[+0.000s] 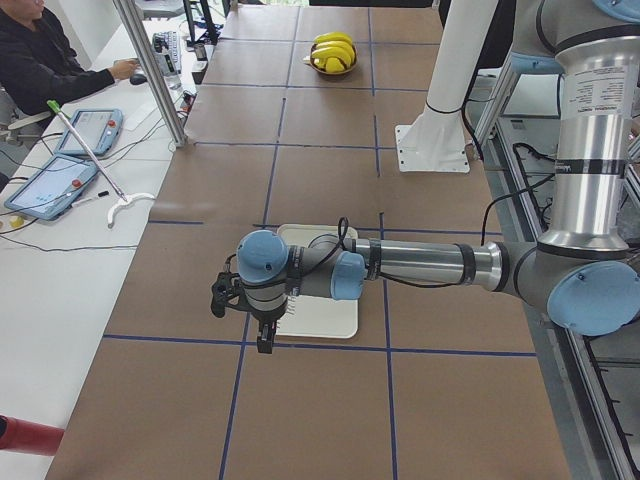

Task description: Transfer all bananas from basket to plate

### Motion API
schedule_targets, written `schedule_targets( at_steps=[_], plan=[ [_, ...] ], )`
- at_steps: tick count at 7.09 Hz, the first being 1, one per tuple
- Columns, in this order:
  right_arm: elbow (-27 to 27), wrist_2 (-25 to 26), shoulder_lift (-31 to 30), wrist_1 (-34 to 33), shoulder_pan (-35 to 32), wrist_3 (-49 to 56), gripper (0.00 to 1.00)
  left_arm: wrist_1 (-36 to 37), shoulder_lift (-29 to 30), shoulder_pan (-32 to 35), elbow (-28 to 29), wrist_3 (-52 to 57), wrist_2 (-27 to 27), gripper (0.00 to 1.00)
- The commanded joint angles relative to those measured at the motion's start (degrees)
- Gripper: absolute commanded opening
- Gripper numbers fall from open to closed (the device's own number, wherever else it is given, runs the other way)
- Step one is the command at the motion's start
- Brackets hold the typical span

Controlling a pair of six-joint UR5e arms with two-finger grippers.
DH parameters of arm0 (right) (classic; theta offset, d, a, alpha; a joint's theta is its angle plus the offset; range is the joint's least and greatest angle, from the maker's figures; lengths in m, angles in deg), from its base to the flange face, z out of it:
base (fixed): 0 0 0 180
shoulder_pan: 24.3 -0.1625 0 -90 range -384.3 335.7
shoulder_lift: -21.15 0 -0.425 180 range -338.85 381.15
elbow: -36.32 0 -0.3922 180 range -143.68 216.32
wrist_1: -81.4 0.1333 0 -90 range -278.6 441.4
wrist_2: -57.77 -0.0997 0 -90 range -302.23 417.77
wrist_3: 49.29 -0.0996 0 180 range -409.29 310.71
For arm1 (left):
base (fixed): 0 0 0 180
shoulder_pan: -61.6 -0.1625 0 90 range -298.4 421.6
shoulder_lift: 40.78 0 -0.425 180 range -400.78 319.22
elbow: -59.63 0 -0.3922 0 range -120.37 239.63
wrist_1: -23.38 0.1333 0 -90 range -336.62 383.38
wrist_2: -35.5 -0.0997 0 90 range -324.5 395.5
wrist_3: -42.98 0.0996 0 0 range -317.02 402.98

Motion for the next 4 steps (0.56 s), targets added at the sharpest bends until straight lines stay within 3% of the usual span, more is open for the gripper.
schedule_targets(
  at_steps=[1,3,4],
  plan=[
    [-7.8,2.3,-1.7,0.1,5.9,-7.8,0.98,-0.2,-0.1,0.0,-0.5,0.3,0.0,1.0],
    [-12.5,3.2,-4.2,0.1,8.7,-13.0,0.99,-0.8,-0.2,0.0,-0.7,0.3,0.0,1.0],
    [-14.6,6.8,-8.4,2.5,9.6,-13.0,0.99,-0.8,-0.2,0.0,-0.8,0.1,0.1,1.0]
  ],
)
